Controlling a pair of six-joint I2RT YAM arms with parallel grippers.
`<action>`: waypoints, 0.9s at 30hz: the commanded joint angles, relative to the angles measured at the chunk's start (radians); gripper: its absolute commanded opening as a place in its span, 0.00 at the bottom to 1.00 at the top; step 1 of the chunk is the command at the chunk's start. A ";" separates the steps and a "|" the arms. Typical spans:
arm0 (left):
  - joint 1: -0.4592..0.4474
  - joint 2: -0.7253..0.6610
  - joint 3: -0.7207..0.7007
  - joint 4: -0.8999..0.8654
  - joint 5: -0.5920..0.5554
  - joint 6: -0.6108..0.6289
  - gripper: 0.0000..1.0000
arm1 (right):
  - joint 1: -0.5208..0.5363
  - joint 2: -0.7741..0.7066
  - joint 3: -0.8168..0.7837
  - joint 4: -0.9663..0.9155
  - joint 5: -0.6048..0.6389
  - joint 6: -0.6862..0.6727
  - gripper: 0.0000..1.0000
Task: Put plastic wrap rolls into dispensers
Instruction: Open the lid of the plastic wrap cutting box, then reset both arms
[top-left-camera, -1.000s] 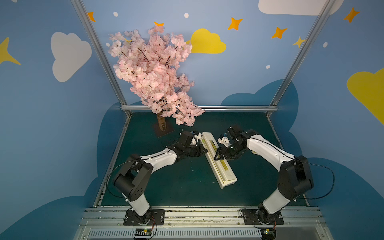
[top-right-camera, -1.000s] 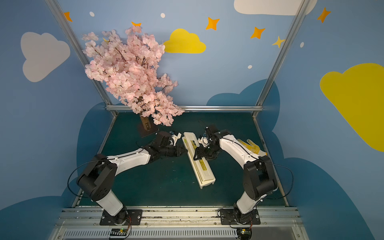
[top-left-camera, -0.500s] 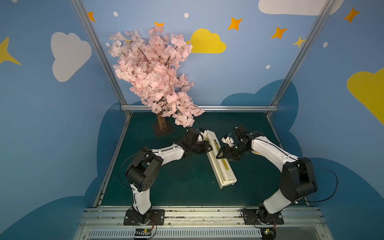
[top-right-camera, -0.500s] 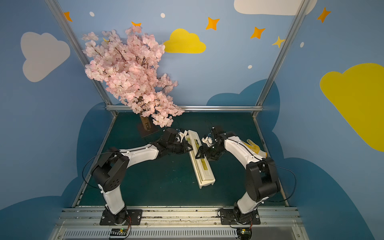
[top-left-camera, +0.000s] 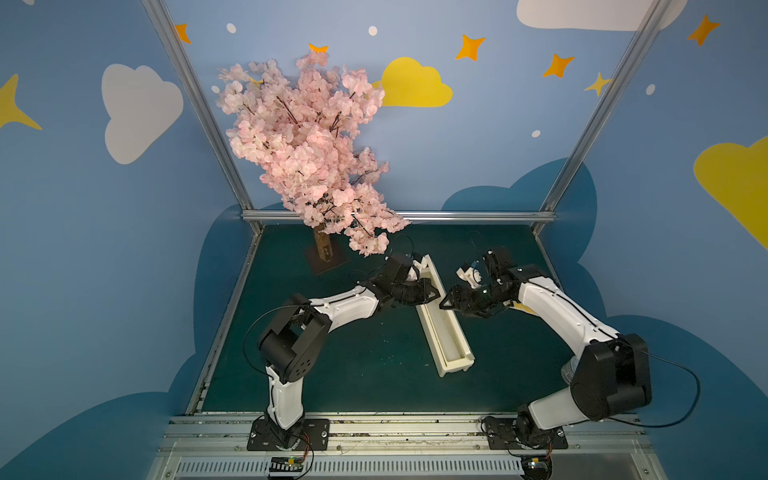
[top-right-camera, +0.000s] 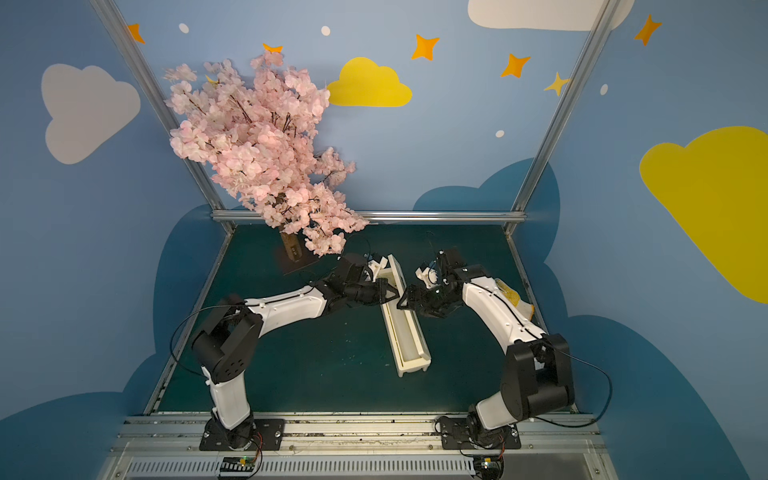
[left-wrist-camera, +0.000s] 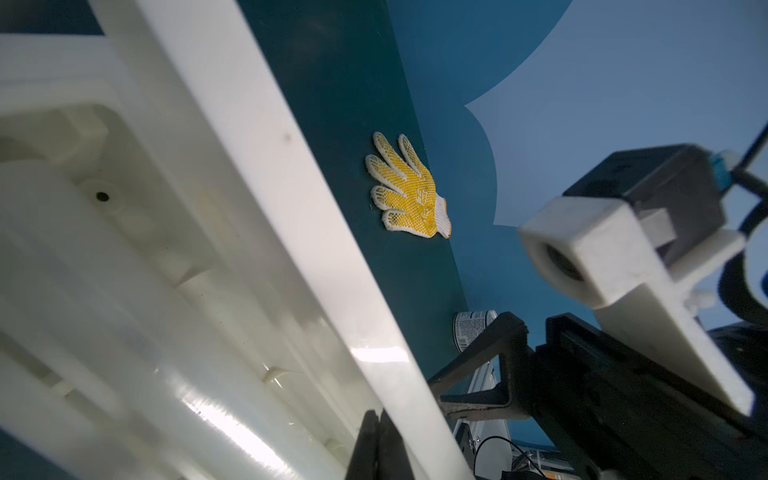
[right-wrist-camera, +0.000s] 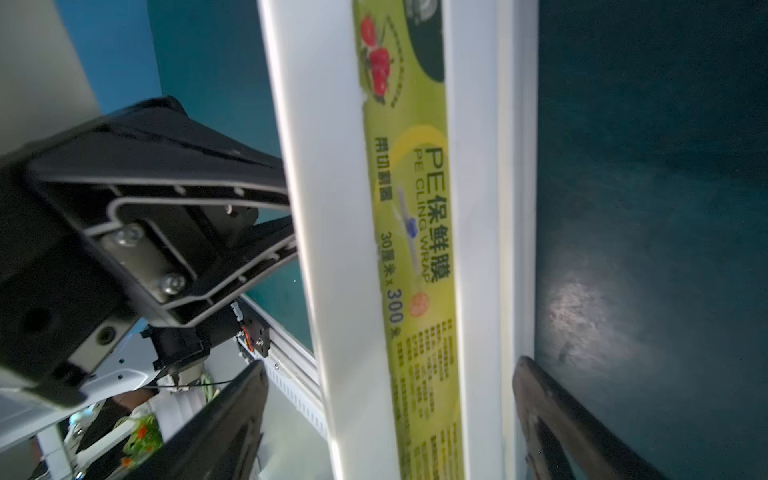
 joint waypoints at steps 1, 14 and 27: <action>-0.013 0.029 0.047 -0.026 -0.006 0.005 0.02 | -0.018 -0.097 0.006 -0.047 0.143 0.037 0.92; -0.049 -0.004 0.201 -0.363 -0.178 0.220 0.46 | -0.060 -0.309 -0.064 0.027 0.499 0.062 0.97; 0.118 -0.414 -0.064 -0.464 -0.416 0.444 1.00 | -0.088 -0.519 -0.425 0.637 0.727 -0.134 0.98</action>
